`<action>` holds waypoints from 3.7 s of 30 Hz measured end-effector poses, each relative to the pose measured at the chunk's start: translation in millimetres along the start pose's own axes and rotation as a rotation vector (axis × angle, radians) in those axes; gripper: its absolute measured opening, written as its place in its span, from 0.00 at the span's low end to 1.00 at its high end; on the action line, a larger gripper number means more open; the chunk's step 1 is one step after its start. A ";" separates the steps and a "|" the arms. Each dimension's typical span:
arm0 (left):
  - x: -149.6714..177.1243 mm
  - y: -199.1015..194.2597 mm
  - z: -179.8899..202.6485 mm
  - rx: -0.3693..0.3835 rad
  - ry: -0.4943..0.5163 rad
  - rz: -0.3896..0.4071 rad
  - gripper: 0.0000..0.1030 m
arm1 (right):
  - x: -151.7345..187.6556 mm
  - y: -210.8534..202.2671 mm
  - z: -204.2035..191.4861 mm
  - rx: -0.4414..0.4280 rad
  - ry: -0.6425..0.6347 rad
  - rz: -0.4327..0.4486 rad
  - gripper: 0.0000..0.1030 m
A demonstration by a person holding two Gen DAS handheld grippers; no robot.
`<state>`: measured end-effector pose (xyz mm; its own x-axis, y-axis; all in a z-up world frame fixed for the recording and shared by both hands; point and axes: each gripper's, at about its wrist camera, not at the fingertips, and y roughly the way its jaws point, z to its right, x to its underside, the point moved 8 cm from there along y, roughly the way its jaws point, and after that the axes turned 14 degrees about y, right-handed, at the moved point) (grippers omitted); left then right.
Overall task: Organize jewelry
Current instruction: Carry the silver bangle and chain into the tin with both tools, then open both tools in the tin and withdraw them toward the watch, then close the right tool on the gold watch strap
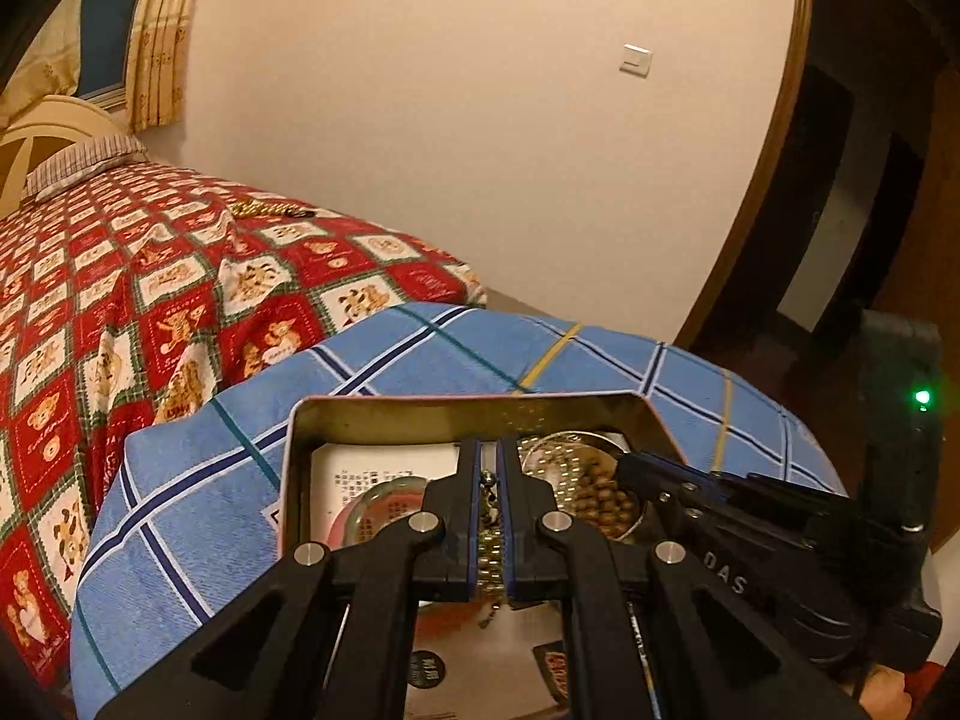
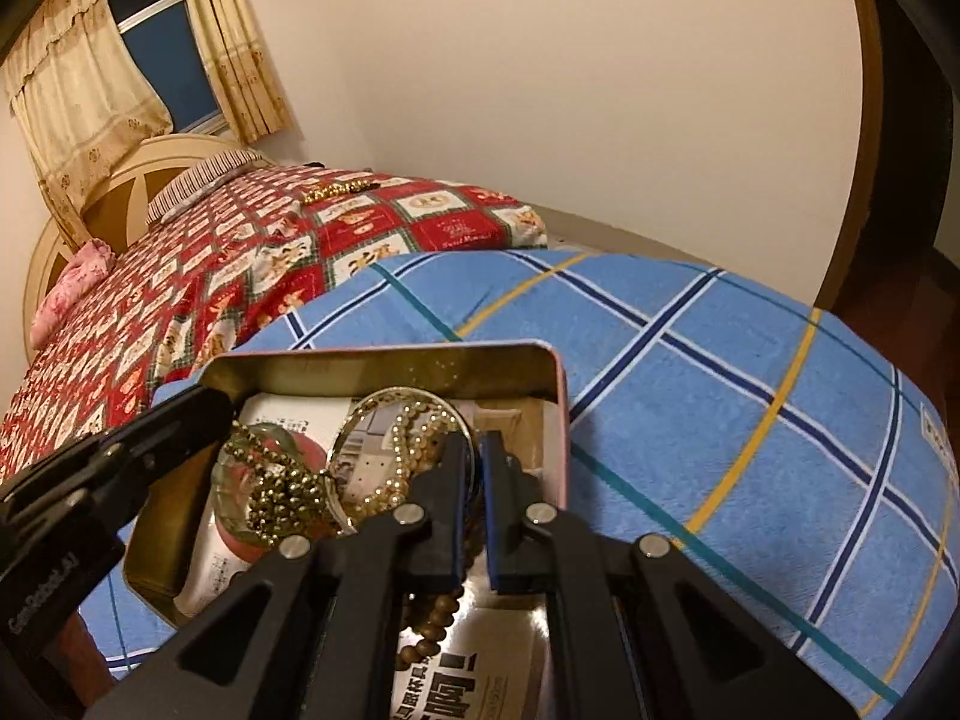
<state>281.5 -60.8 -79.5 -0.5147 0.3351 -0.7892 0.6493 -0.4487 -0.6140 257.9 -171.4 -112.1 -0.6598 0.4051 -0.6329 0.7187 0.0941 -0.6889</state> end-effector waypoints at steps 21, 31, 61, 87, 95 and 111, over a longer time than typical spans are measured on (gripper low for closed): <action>0.7 -55.4 8.9 -0.058 0.007 0.014 0.72 | 0.5 -78.8 8.3 -0.056 0.070 0.128 0.59; 62.9 -137.4 9.3 -0.177 -0.028 -0.007 0.72 | 68.3 -116.2 31.8 -0.053 0.087 0.056 0.59; 113.7 -266.6 23.4 -0.290 -0.057 0.094 0.72 | 101.2 -222.6 2.5 -0.158 -0.026 0.197 0.58; 134.2 -236.1 22.5 -0.274 -0.032 0.045 0.72 | 108.8 -207.9 6.1 -0.111 -0.052 0.142 0.58; 150.1 -204.7 18.5 -0.237 -0.072 -0.005 0.72 | 123.6 -174.5 -9.8 -0.133 -0.193 0.052 0.51; 93.3 -131.4 -2.1 -0.260 -0.068 -0.069 0.72 | 116.9 -90.5 -12.2 -0.266 -0.227 -0.169 0.51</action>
<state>149.3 31.1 -72.5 -0.5932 0.2974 -0.7481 0.7289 -0.1960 -0.6560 118.5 -121.5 -119.4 -0.7838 0.1554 -0.6012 0.6082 0.3872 -0.6929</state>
